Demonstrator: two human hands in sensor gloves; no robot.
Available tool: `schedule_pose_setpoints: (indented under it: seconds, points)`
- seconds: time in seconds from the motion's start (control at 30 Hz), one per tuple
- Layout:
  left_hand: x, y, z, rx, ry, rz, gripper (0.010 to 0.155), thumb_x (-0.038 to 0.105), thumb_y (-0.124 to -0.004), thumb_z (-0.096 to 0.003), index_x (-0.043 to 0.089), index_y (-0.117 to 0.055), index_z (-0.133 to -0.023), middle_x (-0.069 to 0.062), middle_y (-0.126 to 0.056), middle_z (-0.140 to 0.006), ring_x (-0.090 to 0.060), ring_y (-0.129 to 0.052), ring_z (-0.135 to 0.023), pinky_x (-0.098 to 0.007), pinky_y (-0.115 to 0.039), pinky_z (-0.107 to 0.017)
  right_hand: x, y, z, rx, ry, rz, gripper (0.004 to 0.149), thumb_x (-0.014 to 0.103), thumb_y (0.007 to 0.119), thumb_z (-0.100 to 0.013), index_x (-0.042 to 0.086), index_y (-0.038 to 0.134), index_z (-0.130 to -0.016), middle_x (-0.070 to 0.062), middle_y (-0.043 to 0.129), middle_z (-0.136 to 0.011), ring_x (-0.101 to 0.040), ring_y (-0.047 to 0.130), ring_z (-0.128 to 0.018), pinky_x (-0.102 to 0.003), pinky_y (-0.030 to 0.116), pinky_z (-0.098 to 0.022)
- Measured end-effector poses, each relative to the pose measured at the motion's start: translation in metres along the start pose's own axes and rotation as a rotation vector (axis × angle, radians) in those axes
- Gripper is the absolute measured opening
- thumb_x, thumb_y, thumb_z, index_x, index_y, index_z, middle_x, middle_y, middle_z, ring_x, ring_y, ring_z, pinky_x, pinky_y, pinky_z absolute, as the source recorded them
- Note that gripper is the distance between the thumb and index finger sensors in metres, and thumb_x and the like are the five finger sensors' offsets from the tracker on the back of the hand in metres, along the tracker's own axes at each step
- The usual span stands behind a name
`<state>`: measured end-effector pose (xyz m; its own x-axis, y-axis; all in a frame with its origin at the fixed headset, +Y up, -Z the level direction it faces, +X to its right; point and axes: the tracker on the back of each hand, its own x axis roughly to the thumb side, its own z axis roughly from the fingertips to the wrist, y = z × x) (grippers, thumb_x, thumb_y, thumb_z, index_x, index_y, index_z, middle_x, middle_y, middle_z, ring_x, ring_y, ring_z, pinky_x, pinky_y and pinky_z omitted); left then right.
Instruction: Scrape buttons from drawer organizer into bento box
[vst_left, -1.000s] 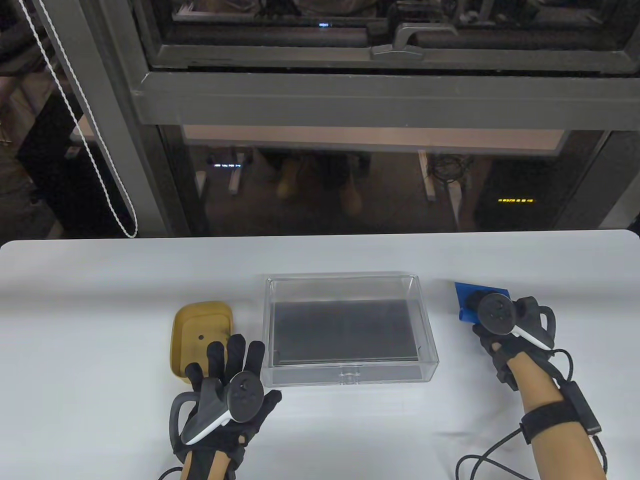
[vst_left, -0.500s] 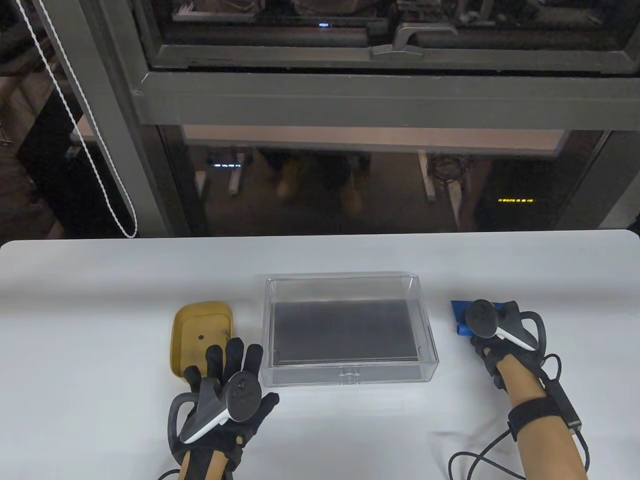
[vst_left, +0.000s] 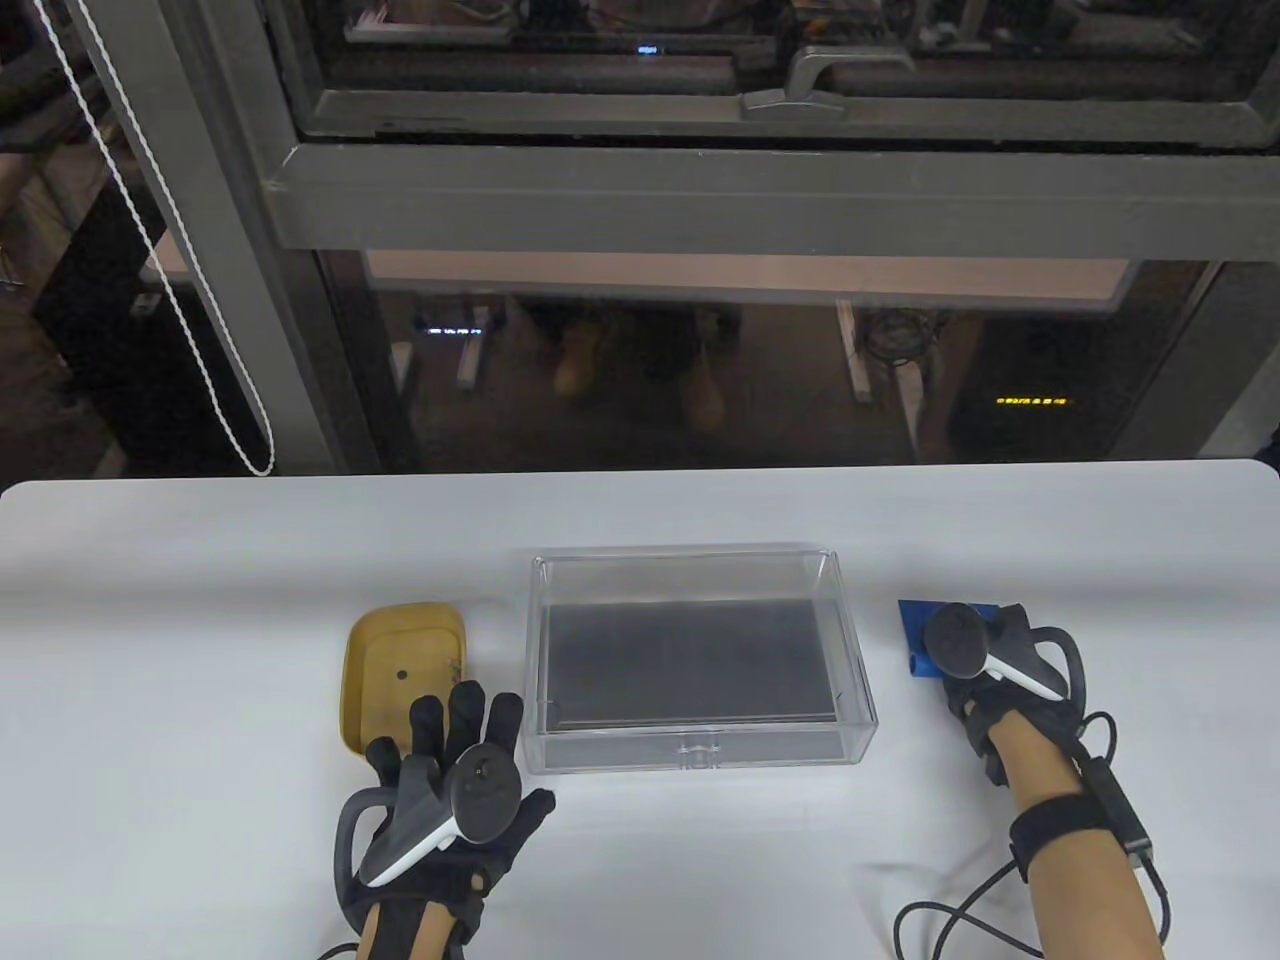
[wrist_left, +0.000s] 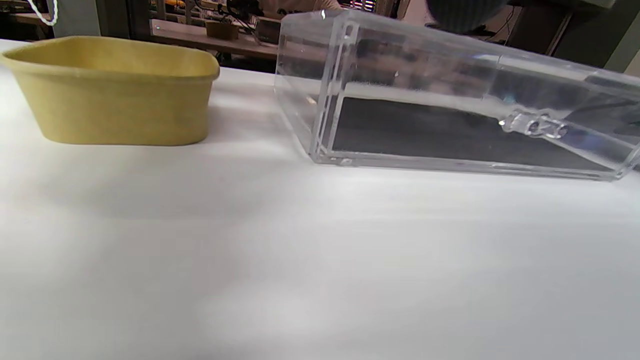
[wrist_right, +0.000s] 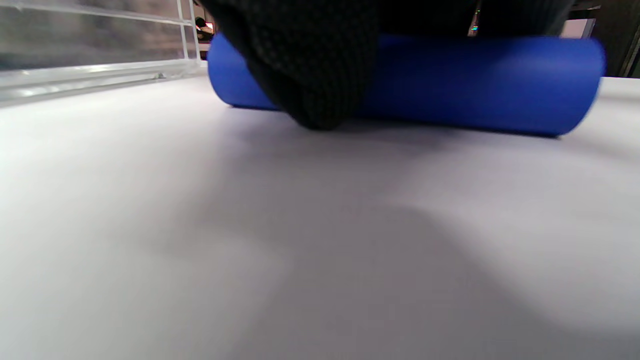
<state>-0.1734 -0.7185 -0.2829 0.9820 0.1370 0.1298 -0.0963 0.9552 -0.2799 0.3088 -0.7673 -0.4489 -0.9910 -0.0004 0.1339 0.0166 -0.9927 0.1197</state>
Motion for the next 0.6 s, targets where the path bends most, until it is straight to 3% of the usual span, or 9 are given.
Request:
schedule_pose_setpoints:
  seconds: [0.13,0.23,0.43,0.6]
  points:
    - [0.001,-0.002,-0.001,-0.009,-0.005,-0.009,0.084,0.064,-0.054,-0.0553,0.031,0.002,-0.108,-0.011,0.013,-0.116,-0.047,0.006,-0.105,-0.078,-0.010,-0.068,0.000,-0.006,0.001,0.071,-0.005,-0.058,0.062,0.019,0.088,-0.043,0.013,0.061,-0.099,-0.012,0.070,-0.104,-0.049,0.065,-0.097,-0.072,0.058,-0.063]
    - [0.003,-0.003,-0.001,-0.013,-0.017,-0.009,0.084,0.064,-0.055,-0.0552,0.031,0.002,-0.108,-0.011,0.013,-0.116,-0.047,0.006,-0.105,-0.078,-0.010,-0.068,0.000,-0.020,0.006,0.052,0.012,-0.079,0.069,0.025,0.087,-0.045,0.010,0.055,-0.104,-0.019,0.064,-0.107,-0.054,0.061,-0.097,-0.073,0.056,-0.063]
    - [0.006,-0.003,-0.001,-0.013,-0.042,-0.008,0.084,0.064,-0.055,-0.0553,0.031,0.002,-0.108,-0.011,0.013,-0.116,-0.046,0.006,-0.105,-0.078,-0.010,-0.068,0.001,-0.062,0.028,-0.086,0.043,-0.182,0.081,0.041,0.079,-0.049,0.010,0.035,-0.109,-0.025,0.046,-0.112,-0.061,0.046,-0.099,-0.077,0.050,-0.063]
    - [0.010,-0.005,-0.001,-0.018,-0.069,-0.012,0.084,0.064,-0.054,-0.0553,0.031,0.002,-0.108,-0.011,0.013,-0.116,-0.046,0.006,-0.105,-0.078,-0.010,-0.068,0.028,-0.095,0.060,-0.274,-0.064,-0.369,0.088,0.049,0.075,-0.050,0.011,0.022,-0.109,-0.029,0.029,-0.114,-0.067,0.033,-0.098,-0.081,0.044,-0.062]
